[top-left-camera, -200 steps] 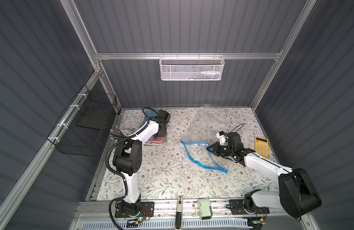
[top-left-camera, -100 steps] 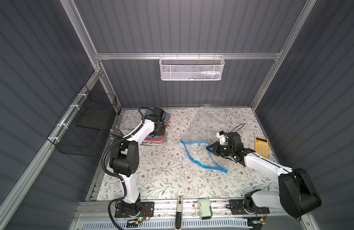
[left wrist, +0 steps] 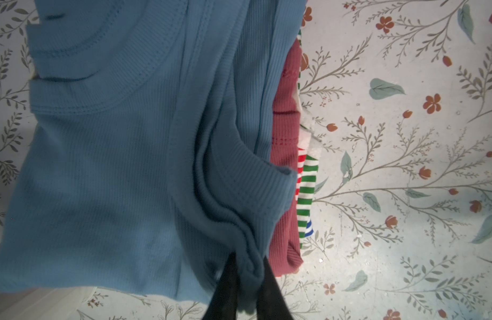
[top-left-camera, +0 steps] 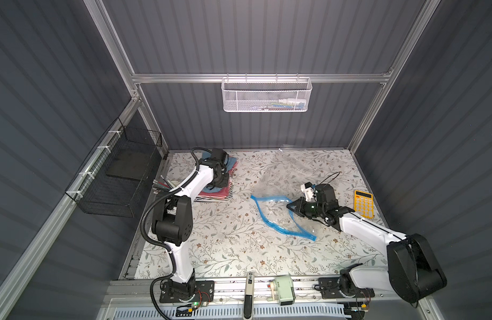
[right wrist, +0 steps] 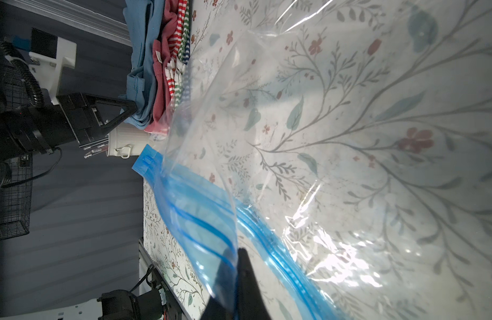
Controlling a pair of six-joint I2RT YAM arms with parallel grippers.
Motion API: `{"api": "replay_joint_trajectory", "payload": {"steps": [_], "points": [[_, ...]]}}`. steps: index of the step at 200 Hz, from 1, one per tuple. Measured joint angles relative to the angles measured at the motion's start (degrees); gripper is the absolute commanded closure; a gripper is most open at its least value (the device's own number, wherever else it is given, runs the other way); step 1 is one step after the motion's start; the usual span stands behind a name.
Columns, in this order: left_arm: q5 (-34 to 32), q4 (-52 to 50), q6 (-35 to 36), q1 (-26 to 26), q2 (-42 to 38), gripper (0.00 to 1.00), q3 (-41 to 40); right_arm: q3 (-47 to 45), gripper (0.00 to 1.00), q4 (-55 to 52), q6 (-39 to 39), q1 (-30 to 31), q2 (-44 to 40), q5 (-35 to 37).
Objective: Take the tank top out of the vacuum bag
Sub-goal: Adjust the tank top.
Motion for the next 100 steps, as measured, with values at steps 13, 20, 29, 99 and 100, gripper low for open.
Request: {"api": "replay_joint_trajectory", "payload": {"steps": [13,20,29,99,100], "points": [[0.0,-0.2,0.4,0.3,0.0,0.85,0.0,0.0,1.00,0.2,0.1,0.0,0.2,0.0],[0.0,-0.4,0.5,0.5,0.0,0.85,0.0,0.0,1.00,0.3,0.3,0.0,0.3,-0.1],[0.2,-0.6,0.6,0.8,0.0,0.88,0.0,0.0,1.00,0.5,0.3,0.0,0.5,-0.2],[8.6,0.3,-1.7,1.8,0.0,0.94,0.0,0.0,1.00,1.2,0.9,0.0,0.8,-0.5],[8.9,0.3,-1.8,1.8,0.0,0.94,0.0,0.0,1.00,1.2,0.9,0.0,0.8,-0.5]]}}
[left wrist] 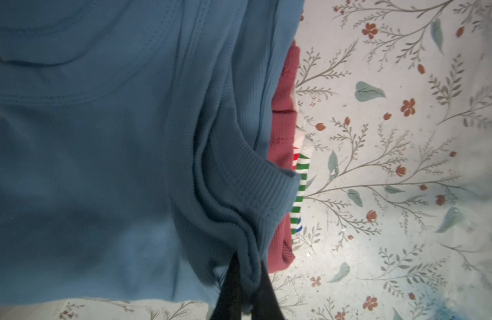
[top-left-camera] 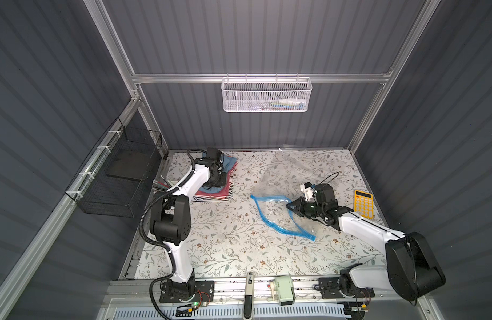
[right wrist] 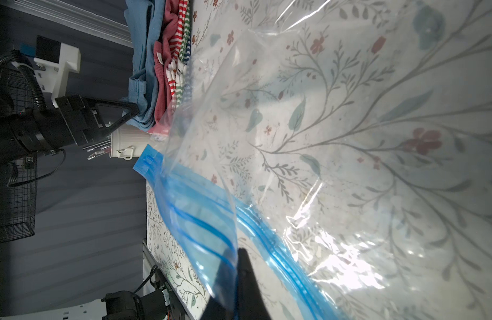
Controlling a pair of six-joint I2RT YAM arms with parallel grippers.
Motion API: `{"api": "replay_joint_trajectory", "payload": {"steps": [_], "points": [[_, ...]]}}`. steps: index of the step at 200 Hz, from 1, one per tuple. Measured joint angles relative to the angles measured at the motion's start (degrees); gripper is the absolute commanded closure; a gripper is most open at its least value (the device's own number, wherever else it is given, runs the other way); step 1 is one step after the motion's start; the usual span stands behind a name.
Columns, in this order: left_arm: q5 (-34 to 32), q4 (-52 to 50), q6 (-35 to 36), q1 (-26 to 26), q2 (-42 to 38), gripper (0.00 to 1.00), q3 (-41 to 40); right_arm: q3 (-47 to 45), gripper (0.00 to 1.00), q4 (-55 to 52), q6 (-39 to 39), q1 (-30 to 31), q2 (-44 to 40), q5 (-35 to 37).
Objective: Take the tank top out of the vacuum bag
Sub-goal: Adjust the tank top.
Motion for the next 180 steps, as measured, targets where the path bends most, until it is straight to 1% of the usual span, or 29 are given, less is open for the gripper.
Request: {"api": "replay_joint_trajectory", "payload": {"steps": [19,28,41,49,64,78,99,115,127,144,159,180], "points": [[4.1,0.8,-1.8,0.0,-0.2,0.93,0.0,0.0,1.00,0.0,0.0,0.0,0.0,0.0],[5.8,1.3,-2.7,0.0,-0.4,0.91,0.0,0.0,1.00,0.0,0.0,0.0,0.0,0.0],[7.7,1.8,-3.7,0.0,-0.4,0.81,0.0,0.0,1.00,0.0,0.0,0.0,0.0,-0.1],[8.4,1.8,-4.2,0.0,-0.4,0.77,0.0,0.0,1.00,0.1,0.0,0.0,0.0,-0.2],[8.9,1.7,-4.4,0.0,-0.3,0.68,0.0,-0.1,1.00,0.2,0.0,0.0,0.0,-0.3],[9.2,1.7,-4.7,0.0,-0.3,0.57,-0.1,-0.2,1.00,0.3,0.0,0.0,0.0,-0.4],[9.6,1.8,-4.8,0.0,-0.5,0.48,-0.3,-0.2,1.00,0.2,0.0,0.0,0.1,-0.4],[8.7,2.0,-4.8,0.0,-1.7,0.47,-0.9,-0.2,1.00,0.4,0.0,0.0,0.4,-0.4],[6.4,2.0,-4.9,0.4,-3.8,0.46,-1.3,-0.2,1.00,0.5,0.0,0.0,1.0,-0.6],[2.9,2.6,-5.4,1.2,-6.7,0.50,-1.3,-0.2,1.00,0.7,0.1,0.0,2.0,-0.8],[1.1,3.2,-6.3,3.7,-7.8,0.51,-1.3,-0.2,1.00,0.9,0.2,0.0,2.1,-1.0],[-0.3,4.5,-7.9,8.3,-6.8,0.51,-2.0,-0.2,1.00,1.0,0.2,0.0,2.0,-1.0]]}}
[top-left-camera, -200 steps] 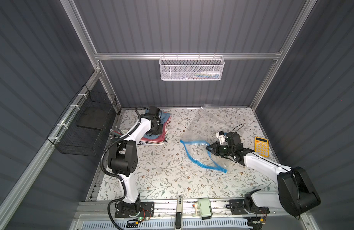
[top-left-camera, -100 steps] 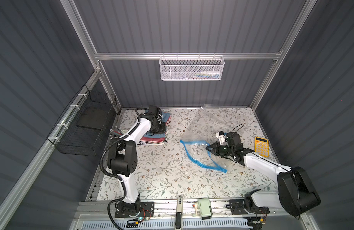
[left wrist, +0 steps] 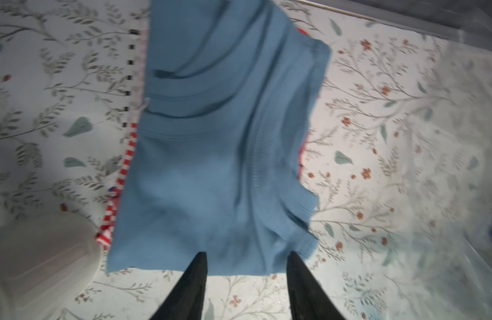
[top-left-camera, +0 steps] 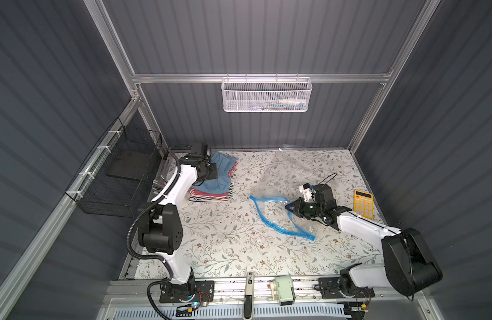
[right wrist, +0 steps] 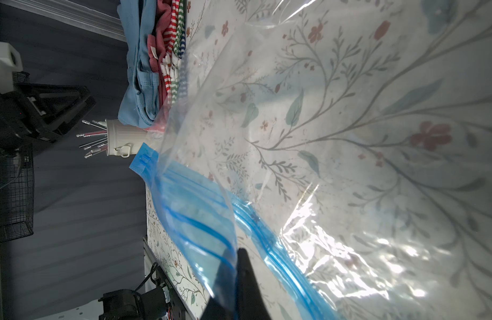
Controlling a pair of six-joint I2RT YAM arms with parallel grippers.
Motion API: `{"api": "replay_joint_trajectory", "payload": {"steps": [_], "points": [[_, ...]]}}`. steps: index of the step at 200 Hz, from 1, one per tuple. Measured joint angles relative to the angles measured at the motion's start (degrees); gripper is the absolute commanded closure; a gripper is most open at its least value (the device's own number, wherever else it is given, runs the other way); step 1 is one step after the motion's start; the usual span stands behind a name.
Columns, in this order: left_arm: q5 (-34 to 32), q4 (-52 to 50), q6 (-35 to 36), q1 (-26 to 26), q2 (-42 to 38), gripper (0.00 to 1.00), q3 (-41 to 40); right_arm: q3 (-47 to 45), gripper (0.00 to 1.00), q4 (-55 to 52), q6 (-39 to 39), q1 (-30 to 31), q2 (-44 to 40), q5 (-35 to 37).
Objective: Take the tank top out of the vacuum bag
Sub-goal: Adjust the tank top.
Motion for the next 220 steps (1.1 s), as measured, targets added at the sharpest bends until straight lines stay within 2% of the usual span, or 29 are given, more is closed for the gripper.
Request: {"api": "replay_joint_trajectory", "payload": {"steps": [33,82,115,150,164,179,220], "points": [[-1.2,1.4,-3.0,5.1,2.6,0.50,-4.6,0.0,1.00,-0.6,-0.2,0.0,-0.8,0.0],[-1.5,3.1,-4.4,5.7,6.2,0.51,-9.0,0.0,1.00,-1.0,-0.3,0.0,-1.0,0.0],[-4.7,2.3,-4.5,5.7,3.9,0.49,-8.6,0.0,1.00,-1.0,-0.4,0.0,-1.0,0.0],[-5.7,3.1,-3.6,5.6,-3.1,0.35,-6.2,0.0,1.00,-1.0,-0.4,0.0,0.0,0.0],[-2.5,4.9,-2.8,5.4,-4.9,0.35,-4.2,0.0,1.00,-1.0,-0.4,0.0,0.2,0.0],[1.3,5.9,-2.1,4.7,-2.8,0.36,0.6,0.2,1.00,-1.0,-0.4,0.0,0.7,0.0],[4.5,8.0,0.3,1.3,15.1,0.36,19.1,1.7,1.00,-0.9,-0.1,0.0,2.0,0.0]]}}
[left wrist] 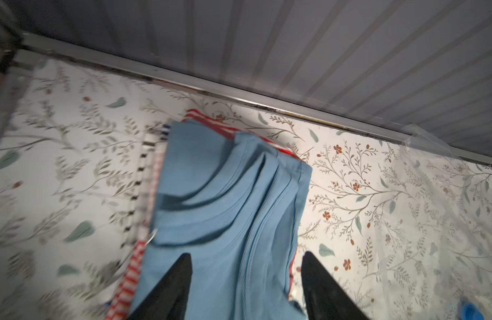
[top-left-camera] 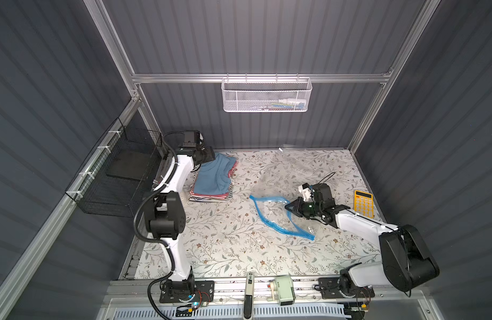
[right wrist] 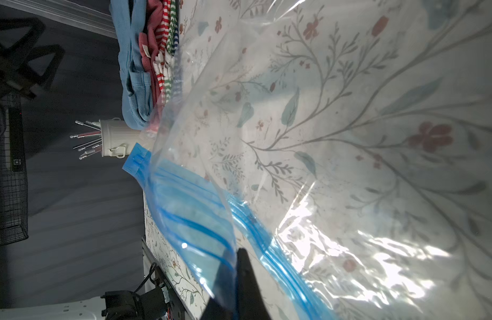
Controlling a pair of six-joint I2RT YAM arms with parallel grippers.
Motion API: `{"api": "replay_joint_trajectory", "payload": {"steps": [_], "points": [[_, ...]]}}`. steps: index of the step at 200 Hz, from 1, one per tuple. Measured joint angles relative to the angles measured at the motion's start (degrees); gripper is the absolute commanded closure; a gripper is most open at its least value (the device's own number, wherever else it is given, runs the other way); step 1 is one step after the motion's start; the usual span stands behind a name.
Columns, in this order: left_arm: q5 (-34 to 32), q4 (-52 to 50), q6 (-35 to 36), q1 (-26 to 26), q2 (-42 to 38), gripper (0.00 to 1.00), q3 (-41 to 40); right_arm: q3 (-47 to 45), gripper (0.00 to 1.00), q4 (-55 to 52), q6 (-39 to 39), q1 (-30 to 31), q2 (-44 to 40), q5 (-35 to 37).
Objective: Take the tank top out of the vacuum bag
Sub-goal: Adjust the tank top.
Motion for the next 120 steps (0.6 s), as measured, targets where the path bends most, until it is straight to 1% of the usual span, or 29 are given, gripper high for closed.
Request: {"api": "replay_joint_trajectory", "payload": {"steps": [18,39,59,92,120], "points": [[0.4,0.2,1.4,-1.1,7.9,0.34,5.4,0.5,1.00,-0.1,-0.1,0.0,0.0,0.0],[0.0,2.8,3.2,-1.8,12.3,0.32,4.7,1.2,1.00,-0.2,-0.1,0.0,0.0,0.0],[-1.1,4.4,3.8,-2.0,14.1,0.30,4.0,1.7,1.00,-0.1,-0.1,0.0,0.8,-0.1],[-1.8,5.2,3.8,-2.0,16.2,0.30,5.4,2.5,1.00,-0.3,-0.3,0.0,2.6,-0.3],[-1.7,6.1,3.8,-2.0,15.6,0.29,4.9,3.6,1.00,-1.0,-0.3,0.0,2.8,-0.4]]}}
